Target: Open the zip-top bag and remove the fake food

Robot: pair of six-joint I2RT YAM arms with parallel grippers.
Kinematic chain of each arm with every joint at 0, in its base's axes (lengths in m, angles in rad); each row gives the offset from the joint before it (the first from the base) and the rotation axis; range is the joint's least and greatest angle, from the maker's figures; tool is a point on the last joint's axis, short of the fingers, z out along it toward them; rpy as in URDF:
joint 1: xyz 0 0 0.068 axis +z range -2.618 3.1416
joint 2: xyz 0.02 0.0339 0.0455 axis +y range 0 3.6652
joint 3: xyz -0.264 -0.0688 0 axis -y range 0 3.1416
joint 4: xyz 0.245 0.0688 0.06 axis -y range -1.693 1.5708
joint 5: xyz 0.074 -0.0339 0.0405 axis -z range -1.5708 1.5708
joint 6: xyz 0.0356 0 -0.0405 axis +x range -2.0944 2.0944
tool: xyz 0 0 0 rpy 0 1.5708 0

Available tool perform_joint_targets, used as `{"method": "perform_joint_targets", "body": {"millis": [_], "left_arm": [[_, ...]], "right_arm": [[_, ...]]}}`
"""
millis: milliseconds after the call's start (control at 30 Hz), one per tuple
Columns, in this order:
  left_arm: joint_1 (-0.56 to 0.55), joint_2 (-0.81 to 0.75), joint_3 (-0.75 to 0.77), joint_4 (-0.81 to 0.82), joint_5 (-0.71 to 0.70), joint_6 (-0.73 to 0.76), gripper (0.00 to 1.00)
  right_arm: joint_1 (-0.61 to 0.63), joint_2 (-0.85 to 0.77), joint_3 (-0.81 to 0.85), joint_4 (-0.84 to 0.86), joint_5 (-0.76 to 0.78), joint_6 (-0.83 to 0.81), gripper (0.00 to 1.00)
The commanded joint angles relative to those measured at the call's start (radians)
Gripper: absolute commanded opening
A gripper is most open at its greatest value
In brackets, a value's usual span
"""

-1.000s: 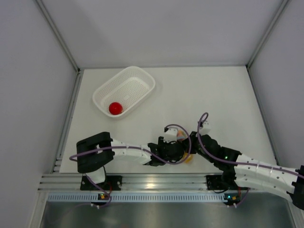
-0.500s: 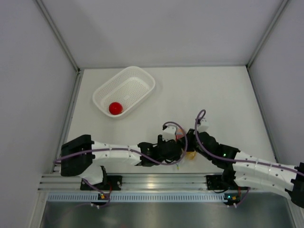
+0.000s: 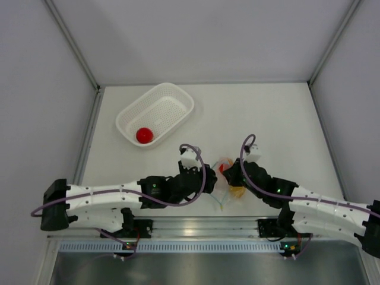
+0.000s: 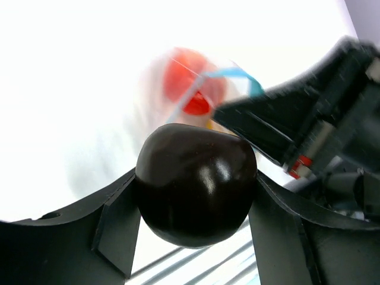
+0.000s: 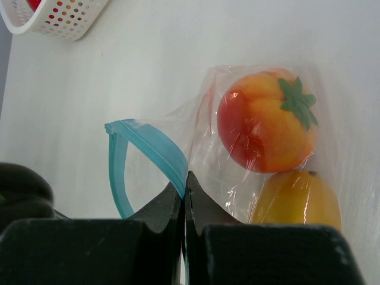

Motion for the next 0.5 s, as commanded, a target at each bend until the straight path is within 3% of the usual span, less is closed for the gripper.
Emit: {"method": "perform_joint_targets", "body": {"millis": [0, 233, 467], "left_arm": [[0.083, -0.076, 0.012, -0.090, -0.074, 0.041, 0.14], [0.452, -0.096, 0.087, -0.105, 0.095, 0.213, 0.14], [0.770, 0.075, 0.220, -0.110, 0.230, 0.299, 0.16]], "right_arm": [[0.003, -0.037, 0.057, -0.029, 0.051, -0.019, 0.00], [0.003, -0.063, 0.063, -0.066, 0.057, -0.021, 0.00], [-0.002, -0.066, 0.057, -0.078, 0.061, -0.024, 0.00]]}}
